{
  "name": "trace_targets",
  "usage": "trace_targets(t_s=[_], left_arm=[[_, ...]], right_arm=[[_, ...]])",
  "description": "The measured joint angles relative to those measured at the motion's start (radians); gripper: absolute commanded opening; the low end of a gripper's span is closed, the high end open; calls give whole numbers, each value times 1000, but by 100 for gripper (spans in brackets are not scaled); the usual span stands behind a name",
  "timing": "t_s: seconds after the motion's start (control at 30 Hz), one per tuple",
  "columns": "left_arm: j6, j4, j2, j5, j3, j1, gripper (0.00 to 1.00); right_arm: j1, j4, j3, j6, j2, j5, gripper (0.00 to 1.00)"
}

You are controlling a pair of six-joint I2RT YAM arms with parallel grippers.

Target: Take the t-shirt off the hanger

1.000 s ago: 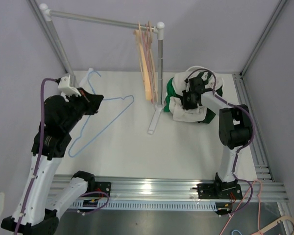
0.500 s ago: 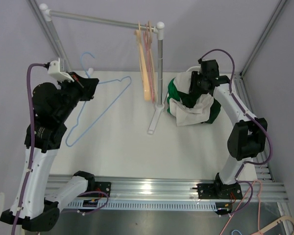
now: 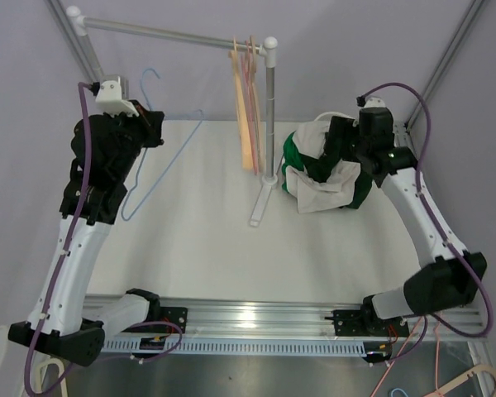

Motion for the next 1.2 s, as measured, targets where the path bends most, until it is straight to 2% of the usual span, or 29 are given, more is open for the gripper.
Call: trace_targets(t_s=[0.2,0.37,0.57,0.77,0.97,1.2], left_arm=[[39,165,77,-14,11,0,1],[56,290,249,29,117,0,1],[63,326,441,79,248,-3,1],[82,329,557,99,385,-12,1],[105,332,608,117,476,-37,1],[116,331,615,126,468,-70,1]], right_arm=[[29,65,-63,22,-272,25,98],[39,103,-93,26,-388,35,98],[39,105,-149,26,-389,35,98],[39,111,-186,30,-389,19,98],[39,125,-261,32,-409,9,98],[39,131,-261,41,-422,-8,98]])
